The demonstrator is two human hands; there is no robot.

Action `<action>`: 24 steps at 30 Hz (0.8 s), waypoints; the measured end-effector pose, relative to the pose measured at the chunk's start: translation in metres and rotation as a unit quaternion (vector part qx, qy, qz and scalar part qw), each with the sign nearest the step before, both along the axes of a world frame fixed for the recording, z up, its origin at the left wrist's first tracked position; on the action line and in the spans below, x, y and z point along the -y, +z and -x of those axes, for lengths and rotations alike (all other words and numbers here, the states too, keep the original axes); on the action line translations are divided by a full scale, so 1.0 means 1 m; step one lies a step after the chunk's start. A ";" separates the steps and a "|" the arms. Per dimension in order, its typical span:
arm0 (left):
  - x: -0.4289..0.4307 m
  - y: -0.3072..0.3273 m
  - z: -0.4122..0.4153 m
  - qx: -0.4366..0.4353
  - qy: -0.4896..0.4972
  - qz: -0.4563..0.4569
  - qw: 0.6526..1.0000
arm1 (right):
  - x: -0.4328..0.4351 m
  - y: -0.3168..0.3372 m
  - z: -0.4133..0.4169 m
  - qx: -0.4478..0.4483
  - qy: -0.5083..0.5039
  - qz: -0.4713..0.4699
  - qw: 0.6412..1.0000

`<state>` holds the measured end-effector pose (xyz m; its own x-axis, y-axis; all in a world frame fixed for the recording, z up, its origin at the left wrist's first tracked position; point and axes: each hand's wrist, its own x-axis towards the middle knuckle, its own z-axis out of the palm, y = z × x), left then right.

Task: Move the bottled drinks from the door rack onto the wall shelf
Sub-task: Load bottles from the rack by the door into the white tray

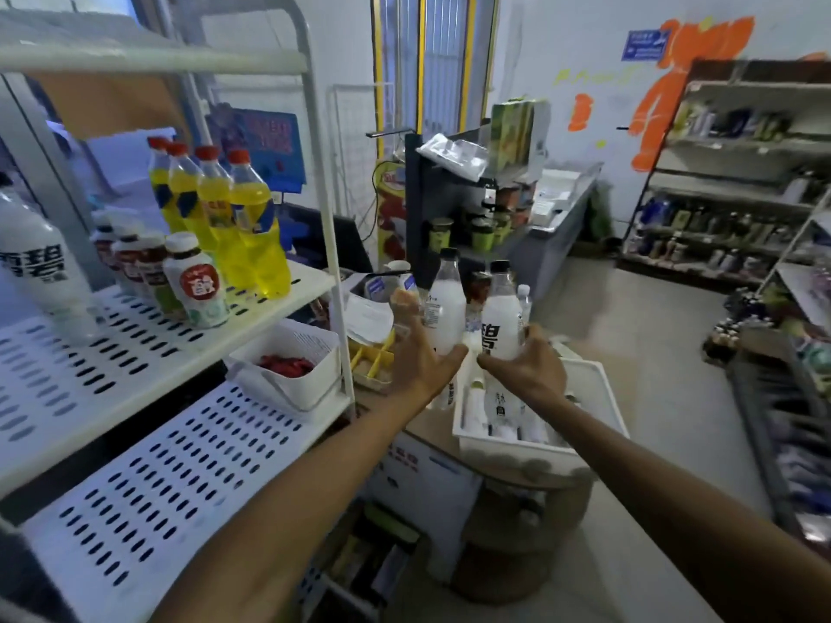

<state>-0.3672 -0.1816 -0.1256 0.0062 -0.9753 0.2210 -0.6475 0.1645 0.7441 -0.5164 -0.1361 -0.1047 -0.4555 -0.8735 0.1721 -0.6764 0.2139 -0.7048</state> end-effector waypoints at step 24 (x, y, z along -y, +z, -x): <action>0.141 -0.137 0.112 0.111 -0.137 -0.344 0.922 | 0.127 -0.161 0.095 0.075 -0.032 -0.212 0.974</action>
<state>-0.4789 -0.3229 -0.2627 -0.2328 -0.8428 -0.4853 -0.8011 -0.1168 0.5871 -0.6119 -0.2630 -0.2657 -0.5029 -0.8209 -0.2708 -0.5488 0.5452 -0.6337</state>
